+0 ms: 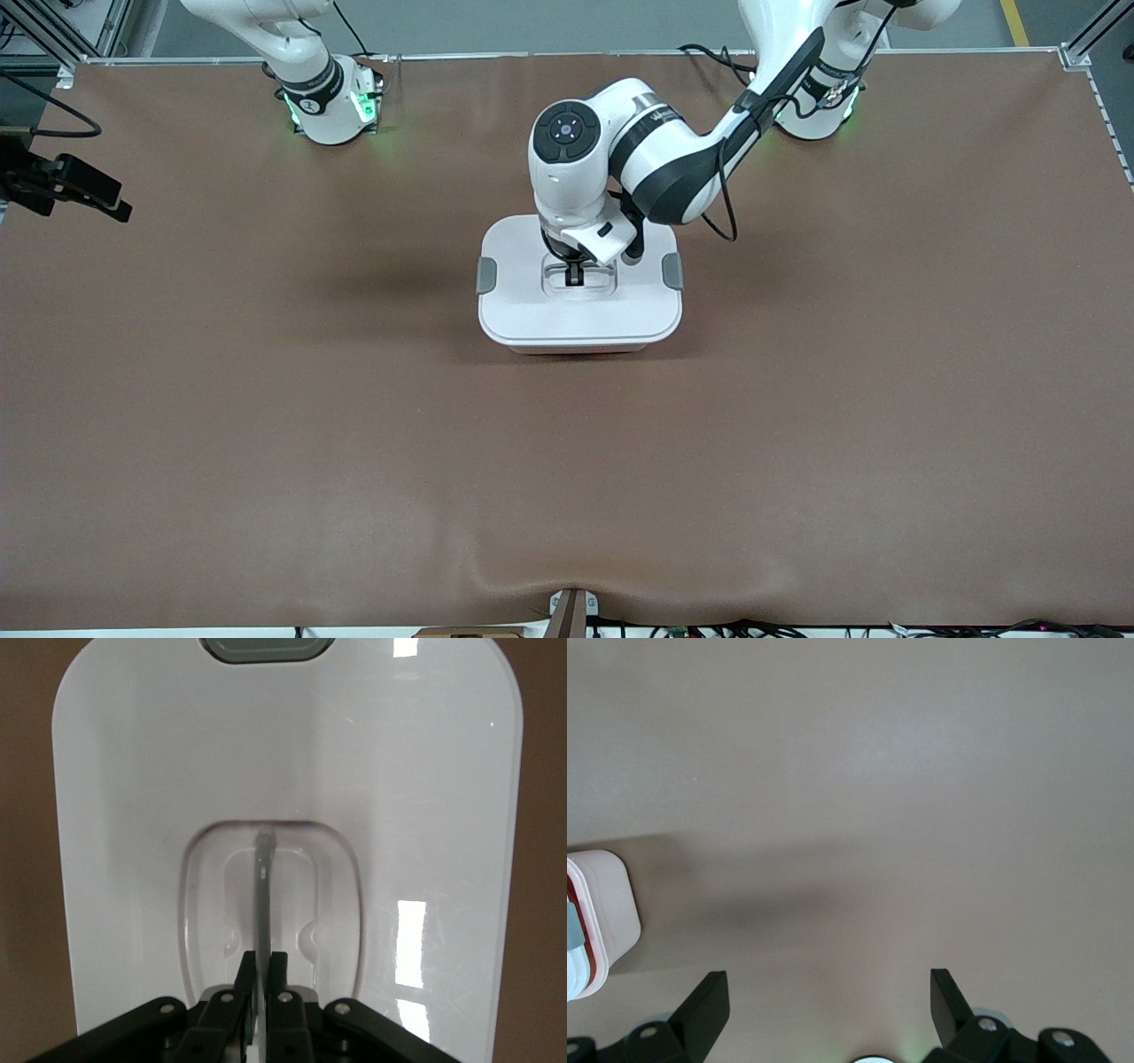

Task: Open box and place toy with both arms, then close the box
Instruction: 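Press the lid down onto the box with the left gripper, then open the left gripper and lift it off the lid handle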

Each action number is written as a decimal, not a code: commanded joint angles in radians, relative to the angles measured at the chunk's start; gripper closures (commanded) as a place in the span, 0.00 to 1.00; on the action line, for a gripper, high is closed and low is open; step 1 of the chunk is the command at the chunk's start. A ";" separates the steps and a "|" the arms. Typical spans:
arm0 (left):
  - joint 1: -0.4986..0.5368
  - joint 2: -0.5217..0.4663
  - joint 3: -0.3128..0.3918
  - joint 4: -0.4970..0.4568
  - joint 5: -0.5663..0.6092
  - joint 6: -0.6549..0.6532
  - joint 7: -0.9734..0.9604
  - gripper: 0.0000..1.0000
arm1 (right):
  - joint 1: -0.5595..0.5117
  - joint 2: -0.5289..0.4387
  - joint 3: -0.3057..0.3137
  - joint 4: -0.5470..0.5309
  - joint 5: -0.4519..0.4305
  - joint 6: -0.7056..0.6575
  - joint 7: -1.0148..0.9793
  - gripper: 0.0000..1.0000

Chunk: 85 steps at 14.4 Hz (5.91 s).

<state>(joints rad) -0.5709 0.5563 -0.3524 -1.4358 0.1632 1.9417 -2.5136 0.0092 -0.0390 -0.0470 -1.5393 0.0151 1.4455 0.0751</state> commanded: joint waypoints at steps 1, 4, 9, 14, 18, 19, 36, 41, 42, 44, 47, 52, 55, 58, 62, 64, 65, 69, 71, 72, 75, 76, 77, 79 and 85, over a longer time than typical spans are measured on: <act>-0.009 0.011 0.001 0.022 0.016 0.026 -0.019 1.00 | -0.003 -0.001 0.001 0.011 0.008 -0.017 0.015 0.00; -0.009 0.017 0.000 0.018 0.019 0.028 -0.017 1.00 | -0.003 -0.001 0.001 0.011 0.011 -0.014 -0.084 0.00; -0.017 0.020 -0.004 0.002 0.022 0.028 -0.016 1.00 | -0.006 0.001 -0.001 0.011 0.012 -0.014 -0.109 0.00; -0.020 0.020 -0.004 -0.024 0.024 0.028 -0.016 1.00 | -0.006 0.001 -0.001 0.013 0.013 -0.014 -0.109 0.00; -0.012 0.020 -0.004 -0.031 0.024 0.028 -0.017 1.00 | -0.006 0.001 -0.001 0.013 0.013 -0.014 -0.107 0.00; -0.010 0.019 -0.004 -0.031 0.024 0.028 -0.016 1.00 | -0.008 0.001 -0.001 0.013 0.013 -0.014 -0.107 0.00; -0.010 0.034 0.001 -0.034 0.022 0.029 -0.019 1.00 | -0.026 0.005 0.001 0.011 0.037 -0.002 -0.110 0.00; -0.014 0.066 0.001 -0.029 0.006 0.030 -0.024 1.00 | -0.028 0.005 0.004 0.007 0.036 -0.001 -0.095 0.00; -0.015 0.071 0.003 -0.026 0.006 0.030 -0.024 1.00 | -0.028 0.005 0.004 0.008 0.036 -0.002 -0.095 0.00; -0.012 0.071 0.003 -0.025 0.004 0.034 -0.024 1.00 | -0.028 0.005 0.004 0.008 0.036 -0.002 -0.095 0.00; -0.007 0.068 0.006 -0.021 -0.001 0.034 -0.053 1.00 | -0.021 0.005 0.004 0.007 0.036 -0.004 -0.095 0.00; -0.006 0.066 0.006 -0.017 -0.002 0.034 -0.054 1.00 | -0.023 0.005 0.004 0.007 0.036 -0.005 -0.095 0.00; -0.003 0.064 0.006 -0.012 -0.001 0.040 -0.080 1.00 | -0.023 0.005 0.004 0.007 0.036 -0.005 -0.095 0.00; 0.010 0.071 0.006 -0.011 0.002 0.042 -0.083 1.00 | -0.021 0.005 0.004 0.007 0.036 -0.007 -0.095 0.00; -0.004 0.082 0.006 -0.009 0.010 0.046 -0.059 0.36 | -0.021 0.005 0.004 0.007 0.036 -0.007 -0.095 0.00; -0.007 0.071 0.006 0.005 0.015 0.037 -0.048 0.00 | -0.021 0.005 0.004 0.007 0.036 -0.007 -0.095 0.00; -0.006 0.053 0.006 0.011 0.019 0.030 -0.039 0.00 | -0.021 0.005 0.004 0.007 0.036 -0.007 -0.095 0.00; 0.081 -0.012 -0.011 0.012 0.003 -0.044 0.042 0.00 | -0.021 0.005 0.004 0.007 0.036 -0.007 -0.095 0.00; 0.098 -0.039 -0.008 0.021 -0.002 -0.075 0.080 0.00 | -0.021 0.005 0.004 0.007 0.036 -0.007 -0.095 0.00; 0.117 -0.048 -0.010 0.023 -0.004 -0.088 0.116 0.00 | -0.021 0.005 0.004 0.007 0.036 -0.007 -0.095 0.00; 0.137 -0.091 0.001 0.025 -0.004 -0.136 0.215 0.00 | -0.021 0.005 0.004 0.007 0.036 -0.007 -0.095 0.00; 0.160 -0.108 0.001 0.025 -0.002 -0.139 0.261 0.00 | -0.021 0.005 0.004 0.007 0.036 -0.007 -0.095 0.00; 0.180 -0.124 0.000 0.025 -0.005 -0.141 0.301 0.00 | -0.021 0.005 0.004 0.007 0.036 -0.007 -0.095 0.00; 0.212 -0.151 0.000 0.025 -0.005 -0.151 0.358 0.00 | -0.021 0.005 0.004 0.007 0.036 -0.007 -0.095 0.00; 0.295 -0.188 -0.007 0.025 -0.007 -0.231 0.581 0.00 | -0.021 0.005 0.004 0.007 0.036 -0.008 -0.095 0.00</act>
<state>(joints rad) -0.2951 0.3887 -0.3493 -1.4026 0.1641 1.7272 -1.9860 -0.0087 -0.0341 -0.0469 -1.5394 0.0433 1.4442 -0.0255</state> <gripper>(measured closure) 0.000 0.000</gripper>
